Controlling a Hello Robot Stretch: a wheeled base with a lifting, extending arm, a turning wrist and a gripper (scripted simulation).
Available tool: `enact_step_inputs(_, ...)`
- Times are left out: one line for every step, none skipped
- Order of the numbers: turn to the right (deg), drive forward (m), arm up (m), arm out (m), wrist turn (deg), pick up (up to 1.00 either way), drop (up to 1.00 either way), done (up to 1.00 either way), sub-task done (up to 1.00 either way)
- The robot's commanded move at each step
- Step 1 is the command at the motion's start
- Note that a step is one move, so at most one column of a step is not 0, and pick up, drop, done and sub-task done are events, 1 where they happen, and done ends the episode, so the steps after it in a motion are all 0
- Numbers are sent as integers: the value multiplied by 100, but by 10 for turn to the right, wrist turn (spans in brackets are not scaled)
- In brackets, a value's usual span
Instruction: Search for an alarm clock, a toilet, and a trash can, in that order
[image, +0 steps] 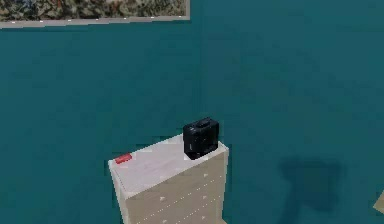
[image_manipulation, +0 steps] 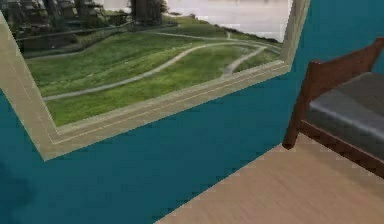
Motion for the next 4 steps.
enact_step_inputs(0,0,0,0,0,0,0,0,100)
enact_step_inputs(-450,0,0,0,0,0,0,0,0)
enact_step_inputs(-450,0,0,0,0,0,0,0,0)
enact_step_inputs(-450,0,0,0,0,0,0,0,0)
